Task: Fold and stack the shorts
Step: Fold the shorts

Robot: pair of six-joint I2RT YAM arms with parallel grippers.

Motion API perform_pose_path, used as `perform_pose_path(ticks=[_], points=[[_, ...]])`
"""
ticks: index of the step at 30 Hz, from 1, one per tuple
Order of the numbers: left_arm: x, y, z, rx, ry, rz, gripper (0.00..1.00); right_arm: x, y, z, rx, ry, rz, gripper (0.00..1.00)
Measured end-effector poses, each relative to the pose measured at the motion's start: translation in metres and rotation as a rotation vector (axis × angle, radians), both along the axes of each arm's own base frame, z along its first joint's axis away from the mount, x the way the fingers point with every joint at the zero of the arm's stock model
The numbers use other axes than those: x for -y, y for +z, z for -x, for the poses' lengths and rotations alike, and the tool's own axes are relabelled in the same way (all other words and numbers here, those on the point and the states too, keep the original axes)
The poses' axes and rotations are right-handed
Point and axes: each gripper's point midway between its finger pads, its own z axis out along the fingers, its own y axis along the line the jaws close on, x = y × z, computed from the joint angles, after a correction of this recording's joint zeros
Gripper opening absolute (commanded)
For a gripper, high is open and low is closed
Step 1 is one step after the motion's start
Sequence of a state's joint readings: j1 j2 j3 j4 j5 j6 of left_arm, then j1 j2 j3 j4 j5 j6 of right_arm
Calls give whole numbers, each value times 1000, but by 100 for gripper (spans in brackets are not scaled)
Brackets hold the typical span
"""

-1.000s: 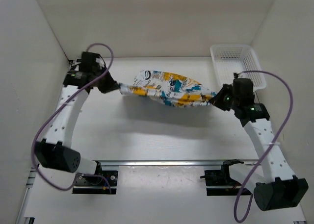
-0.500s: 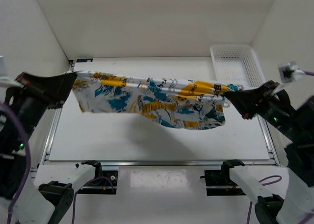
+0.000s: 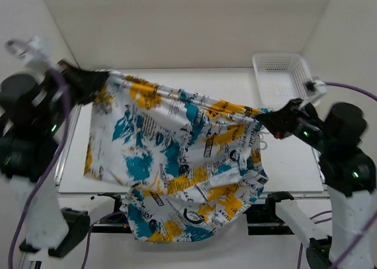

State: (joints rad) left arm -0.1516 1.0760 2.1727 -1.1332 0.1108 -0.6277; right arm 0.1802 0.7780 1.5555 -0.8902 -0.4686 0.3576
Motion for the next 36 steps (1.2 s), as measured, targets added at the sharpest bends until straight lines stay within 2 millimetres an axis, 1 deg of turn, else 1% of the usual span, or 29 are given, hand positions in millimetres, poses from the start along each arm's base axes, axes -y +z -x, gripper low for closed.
perform_pose_path(ticks=[1,3,5,6,7,9,11,12,14,15,16,18,19,21,23,24,26,27,29,33,36], points=[[3,-15,-28,-56,5,-14,10,0,-16,-15,-45,-16,12,0],[9,-52,-86,-181,15,-41,10,0,-56,-51,-150,-59,41,0],[13,-99,-147,-329,22,-66,10,-2,-98,-86,-255,-93,71,0],[14,-123,-172,-395,24,-73,10,-3,-121,-105,-310,-110,88,0],[15,-151,-198,-470,27,-82,10,-4,-142,-124,-359,-127,103,0],[13,-206,-240,-605,30,-93,10,-7,-186,-159,-460,-154,130,0],[10,-254,-270,-725,32,-101,10,-10,-226,-189,-548,-175,158,0],[9,-275,-284,-769,35,-103,10,-12,-246,-202,-595,-180,171,0],[6,-308,-304,-837,39,-111,10,-16,-275,-225,-661,-192,192,0],[3,-320,-313,-860,44,-114,10,-18,-287,-238,-687,-199,197,0],[1,-327,-319,-870,46,-115,10,-19,-292,-248,-692,-203,198,0],[-4,-332,-329,-874,53,-114,10,-23,-296,-266,-694,-207,193,0],[-7,-329,-332,-864,56,-113,10,-25,-293,-274,-684,-208,187,0],[-12,-318,-333,-834,57,-114,10,-28,-281,-286,-646,-207,171,0],[-14,-304,-330,-805,53,-112,10,-30,-268,-292,-613,-206,158,0],[-15,-299,-326,-793,49,-112,10,-30,-263,-294,-599,-205,153,0],[-15,-294,-303,-805,40,-116,10,-29,-262,-290,-596,-206,153,0],[-14,-293,-288,-811,33,-118,10,-28,-264,-285,-604,-208,156,0],[-11,-293,-249,-838,19,-126,10,-24,-269,-272,-622,-214,166,0],[2,-297,-161,-845,-32,-127,10,-13,-284,-228,-679,-223,187,0],[11,-313,-97,-853,-79,-120,10,-6,-292,-201,-702,-233,199,0]])
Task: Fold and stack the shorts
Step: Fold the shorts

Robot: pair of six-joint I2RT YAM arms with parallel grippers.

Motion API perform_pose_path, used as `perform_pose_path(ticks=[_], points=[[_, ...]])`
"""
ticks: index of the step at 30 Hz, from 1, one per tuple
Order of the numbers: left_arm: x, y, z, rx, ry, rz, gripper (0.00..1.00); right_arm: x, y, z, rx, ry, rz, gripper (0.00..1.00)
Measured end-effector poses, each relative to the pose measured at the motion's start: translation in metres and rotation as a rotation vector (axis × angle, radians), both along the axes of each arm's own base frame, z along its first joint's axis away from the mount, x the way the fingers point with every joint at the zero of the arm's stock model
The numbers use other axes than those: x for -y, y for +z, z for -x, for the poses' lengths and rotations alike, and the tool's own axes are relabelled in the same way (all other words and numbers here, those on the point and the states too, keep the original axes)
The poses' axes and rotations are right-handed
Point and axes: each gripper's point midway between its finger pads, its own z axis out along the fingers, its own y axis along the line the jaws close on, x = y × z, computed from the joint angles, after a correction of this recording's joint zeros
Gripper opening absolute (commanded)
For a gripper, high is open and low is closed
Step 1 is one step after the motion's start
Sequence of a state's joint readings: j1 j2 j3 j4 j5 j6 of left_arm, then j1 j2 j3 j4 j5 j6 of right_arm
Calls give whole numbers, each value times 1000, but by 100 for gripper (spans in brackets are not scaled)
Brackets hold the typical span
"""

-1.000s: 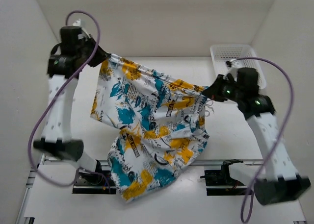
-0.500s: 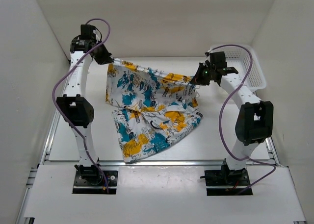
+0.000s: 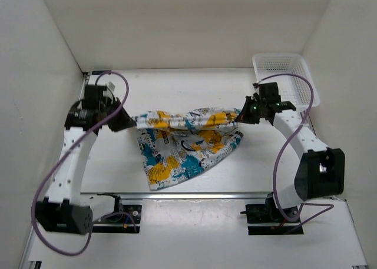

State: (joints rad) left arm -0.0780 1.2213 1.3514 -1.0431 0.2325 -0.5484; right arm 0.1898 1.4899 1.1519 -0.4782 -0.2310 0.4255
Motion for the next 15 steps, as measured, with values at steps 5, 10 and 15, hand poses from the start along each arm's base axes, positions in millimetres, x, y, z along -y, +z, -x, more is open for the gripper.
perform_pose_path(ticks=[5,10,15], points=[[20,-58,73,-101,-53,49,10,19,-22,36,-47,-35,53,0],[36,-110,120,-253,-89,72,10,36,-51,69,-127,-82,106,0],[46,-124,133,-283,-121,80,10,45,-57,74,-144,-114,137,0]])
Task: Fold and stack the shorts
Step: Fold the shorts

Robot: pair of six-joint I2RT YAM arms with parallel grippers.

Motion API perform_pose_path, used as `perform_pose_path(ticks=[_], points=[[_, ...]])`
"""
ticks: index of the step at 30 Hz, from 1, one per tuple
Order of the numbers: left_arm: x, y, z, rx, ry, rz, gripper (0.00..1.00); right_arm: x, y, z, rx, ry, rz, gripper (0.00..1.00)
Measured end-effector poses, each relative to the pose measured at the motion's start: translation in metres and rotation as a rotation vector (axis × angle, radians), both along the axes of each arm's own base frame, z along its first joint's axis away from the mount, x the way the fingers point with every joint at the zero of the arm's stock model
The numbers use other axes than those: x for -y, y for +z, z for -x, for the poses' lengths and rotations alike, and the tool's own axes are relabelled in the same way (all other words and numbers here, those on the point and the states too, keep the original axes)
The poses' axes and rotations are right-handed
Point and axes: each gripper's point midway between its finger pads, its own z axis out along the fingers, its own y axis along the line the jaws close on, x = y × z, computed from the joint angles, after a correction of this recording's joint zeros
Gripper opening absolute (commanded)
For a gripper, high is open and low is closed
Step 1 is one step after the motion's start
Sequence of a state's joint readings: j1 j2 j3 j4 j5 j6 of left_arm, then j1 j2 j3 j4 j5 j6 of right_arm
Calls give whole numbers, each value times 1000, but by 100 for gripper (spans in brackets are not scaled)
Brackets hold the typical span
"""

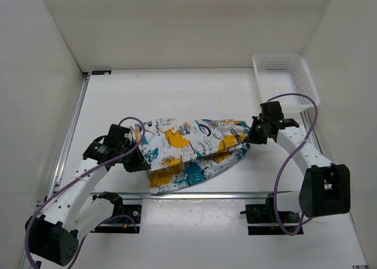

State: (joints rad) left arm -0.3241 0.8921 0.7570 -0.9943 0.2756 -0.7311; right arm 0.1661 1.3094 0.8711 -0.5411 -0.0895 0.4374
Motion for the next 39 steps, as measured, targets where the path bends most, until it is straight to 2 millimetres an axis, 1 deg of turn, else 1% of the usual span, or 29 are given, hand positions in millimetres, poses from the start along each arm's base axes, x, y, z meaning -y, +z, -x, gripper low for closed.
perform_pose_path(ticks=[3,6,8,11,12,13,14,15,16,17,18,20,23,24,25,26,27,29,30,31,32,33,34,36,38,39], points=[[7,-16,8,-53,-32,-9,10,5,-2,1,-4,-17,14,0],[12,-29,20,-115,-60,-24,10,10,-4,11,0,-27,27,0],[16,-30,25,-123,-73,-22,10,15,0,20,16,-39,32,0],[22,-24,30,-103,-87,-3,10,22,8,27,57,-69,37,0],[24,-22,32,-96,-92,3,10,23,8,29,65,-80,38,3],[25,-20,33,-91,-98,8,20,24,7,32,65,-93,36,16],[27,-20,35,-87,-107,10,39,25,3,35,55,-107,37,55],[28,-21,37,-88,-116,11,83,26,-2,38,39,-121,38,71],[28,-25,40,-103,-122,7,93,28,-8,40,20,-130,44,83],[27,-32,44,-134,-118,-1,100,29,-14,42,-7,-144,45,93],[26,-38,48,-159,-121,-14,100,30,-20,44,-29,-161,45,95],[23,-54,53,-235,-113,-52,100,31,-33,50,-82,-190,51,95],[21,-72,52,-300,-92,-99,100,34,-46,58,-138,-239,44,95],[21,-76,50,-311,-85,-110,100,35,-48,60,-145,-250,43,90],[21,-81,47,-322,-75,-124,97,35,-49,61,-151,-260,40,88],[21,-87,44,-335,-68,-137,95,35,-51,60,-152,-268,35,84],[21,-92,42,-348,-62,-149,83,35,-52,58,-149,-274,30,77],[21,-104,39,-381,-49,-179,65,32,-56,54,-152,-281,12,67],[21,-108,38,-396,-43,-192,52,30,-59,51,-152,-281,5,58],[22,-111,37,-415,-39,-199,30,28,-62,48,-157,-279,-7,51],[23,-112,34,-422,-38,-205,20,25,-65,46,-163,-274,-17,46],[25,-113,29,-417,-46,-211,11,23,-69,44,-170,-273,-29,39],[28,-114,24,-418,-48,-210,11,20,-71,43,-177,-270,-41,26],[31,-114,14,-417,-52,-202,10,16,-72,37,-167,-268,-66,13],[30,-113,1,-411,-41,-198,10,12,-72,33,-162,-273,-91,0],[28,-112,-9,-405,-25,-195,10,9,-72,31,-160,-276,-107,0]])
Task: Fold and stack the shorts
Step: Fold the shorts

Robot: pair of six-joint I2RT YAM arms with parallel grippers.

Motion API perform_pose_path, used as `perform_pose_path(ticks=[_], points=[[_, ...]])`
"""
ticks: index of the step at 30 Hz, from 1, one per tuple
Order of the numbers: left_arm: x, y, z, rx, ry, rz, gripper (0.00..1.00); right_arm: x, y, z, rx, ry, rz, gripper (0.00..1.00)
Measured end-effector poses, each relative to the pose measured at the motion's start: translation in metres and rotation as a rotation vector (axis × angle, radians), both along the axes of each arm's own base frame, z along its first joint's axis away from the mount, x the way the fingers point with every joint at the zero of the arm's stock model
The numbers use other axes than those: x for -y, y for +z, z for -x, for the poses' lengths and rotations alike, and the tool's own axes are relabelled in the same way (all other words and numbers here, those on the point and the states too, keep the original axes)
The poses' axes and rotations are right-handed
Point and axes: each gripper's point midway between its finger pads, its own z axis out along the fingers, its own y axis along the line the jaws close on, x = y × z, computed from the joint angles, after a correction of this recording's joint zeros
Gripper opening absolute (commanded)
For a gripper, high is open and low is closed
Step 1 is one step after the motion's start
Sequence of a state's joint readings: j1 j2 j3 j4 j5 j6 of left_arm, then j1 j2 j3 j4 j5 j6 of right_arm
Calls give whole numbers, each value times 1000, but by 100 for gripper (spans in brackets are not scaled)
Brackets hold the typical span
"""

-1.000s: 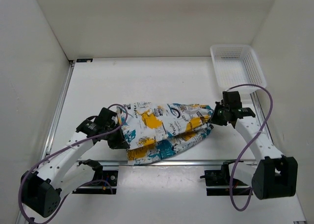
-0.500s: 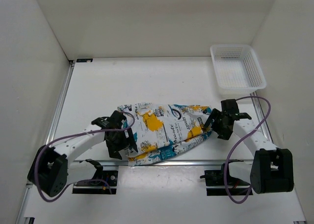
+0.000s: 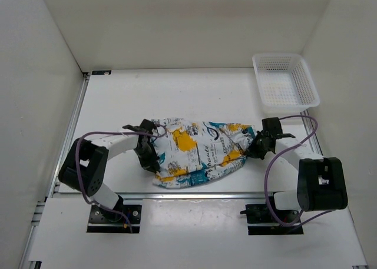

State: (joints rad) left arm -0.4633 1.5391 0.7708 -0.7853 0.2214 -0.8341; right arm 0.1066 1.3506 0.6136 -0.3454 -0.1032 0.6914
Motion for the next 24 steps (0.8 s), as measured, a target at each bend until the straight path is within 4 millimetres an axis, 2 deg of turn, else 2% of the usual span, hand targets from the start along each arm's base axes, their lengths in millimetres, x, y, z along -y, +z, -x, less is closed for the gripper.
perform_pose_path(ticks=[3,7,8,9,11,12,13,15,17,20,24], points=[[-11,5,-39,50,51,-6,10,-7,2,-6,0,-19,-44,0],[-32,27,-108,157,111,-34,10,-19,10,-20,11,-29,-85,1],[-37,34,-123,187,119,-44,10,-24,13,-23,19,-23,-90,20],[-42,42,-139,224,128,-53,13,-29,16,-25,23,-20,-96,31],[-53,56,-158,280,133,-73,32,-36,20,-28,36,-4,-94,52],[-58,59,-162,294,133,-80,56,-39,20,-27,39,6,-90,71],[-63,61,-163,299,129,-89,68,-41,20,-27,38,6,-88,75],[-73,60,-160,282,136,-106,80,-39,19,-26,38,12,-69,76],[-81,57,-154,259,139,-122,85,-35,17,-26,35,6,-49,76],[-87,53,-148,235,136,-131,86,-29,14,-23,27,5,-14,76],[-90,48,-141,214,120,-137,86,-24,15,-23,24,19,21,69]])
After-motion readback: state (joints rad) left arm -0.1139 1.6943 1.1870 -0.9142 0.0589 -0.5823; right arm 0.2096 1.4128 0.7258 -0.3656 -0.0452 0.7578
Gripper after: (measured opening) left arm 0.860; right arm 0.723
